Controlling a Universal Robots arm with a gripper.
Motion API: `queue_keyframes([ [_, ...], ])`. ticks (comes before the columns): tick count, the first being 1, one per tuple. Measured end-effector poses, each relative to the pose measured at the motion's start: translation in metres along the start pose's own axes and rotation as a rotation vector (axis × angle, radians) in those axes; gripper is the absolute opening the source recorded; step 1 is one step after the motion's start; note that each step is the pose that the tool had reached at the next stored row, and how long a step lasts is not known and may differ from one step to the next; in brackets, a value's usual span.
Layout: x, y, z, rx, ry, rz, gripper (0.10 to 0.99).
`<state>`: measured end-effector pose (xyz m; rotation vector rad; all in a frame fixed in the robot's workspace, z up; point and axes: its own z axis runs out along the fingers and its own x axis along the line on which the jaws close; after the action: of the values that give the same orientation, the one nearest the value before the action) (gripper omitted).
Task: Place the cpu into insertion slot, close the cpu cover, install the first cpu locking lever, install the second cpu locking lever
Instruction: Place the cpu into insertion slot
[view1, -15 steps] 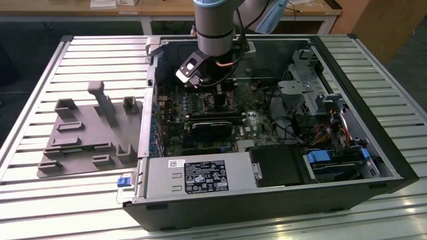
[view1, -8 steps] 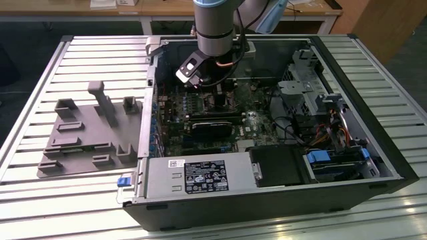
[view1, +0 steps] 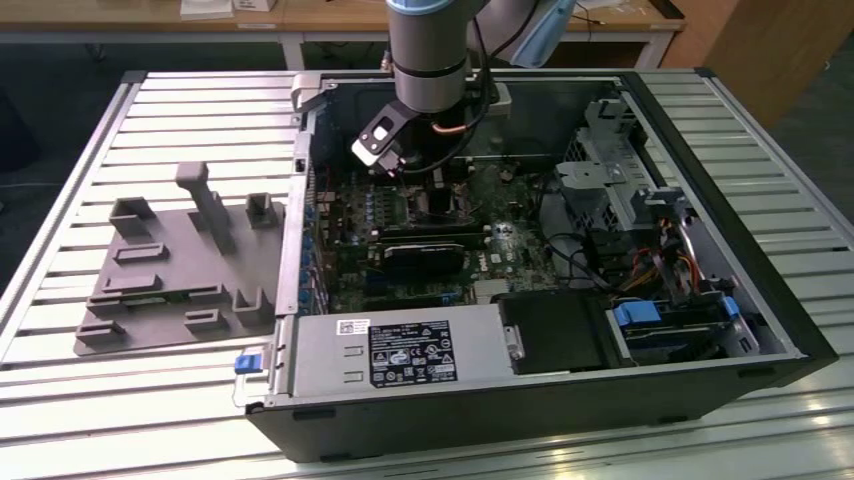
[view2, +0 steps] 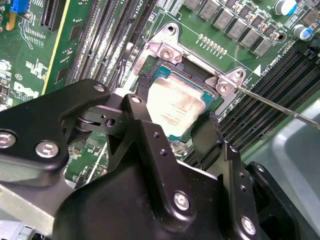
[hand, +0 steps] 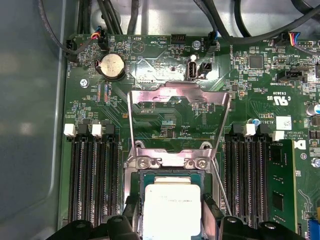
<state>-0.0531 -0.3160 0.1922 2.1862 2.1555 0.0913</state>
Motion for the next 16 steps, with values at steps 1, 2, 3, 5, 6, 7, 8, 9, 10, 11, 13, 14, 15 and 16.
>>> queue_keyframes([
  [1, 0.0, 0.0, 0.0, 0.0, 0.0, 0.0, 0.612],
  [2, 0.0, 0.0, 0.0, 0.0, 0.0, 0.0, 0.612],
  [3, 0.0, 0.0, 0.0, 0.0, 0.0, 0.0, 0.612],
  [5, 0.0, 0.0, -0.0007, 0.0, -0.0001, 0.0, 0.612],
  [6, 0.0, 0.0, -0.0013, 0.0, -0.0001, 0.0, 0.612],
  [7, 0.0, 0.0001, -0.002, 0.0, -0.0001, 0.0, 0.612],
  [8, 0.0, 0.0002, -0.0029, 0.0, 0.0, 0.0, 0.612],
  [9, 0.0, 0.0003, -0.0041, 0.0, 0.0, 0.0, 0.612],
  [10, 0.0, 0.0004, -0.0051, 0.0, 0.0, 0.0, 0.612],
  [11, 0.0, 0.0005, -0.006, 0.0, 0.0, 0.0, 0.612],
  [13, -0.0001, 0.0006, -0.0073, 0.0, 0.0, 0.0, 0.612],
  [14, 0.0, 0.0007, -0.0076, 0.0, 0.0, 0.0, 0.612],
  [15, 0.0, 0.0007, -0.0077, 0.0, -0.0001, 0.0, 0.612],
  [16, 0.0, 0.0007, -0.0077, 0.0, -0.0004, 0.0, 0.612],
])
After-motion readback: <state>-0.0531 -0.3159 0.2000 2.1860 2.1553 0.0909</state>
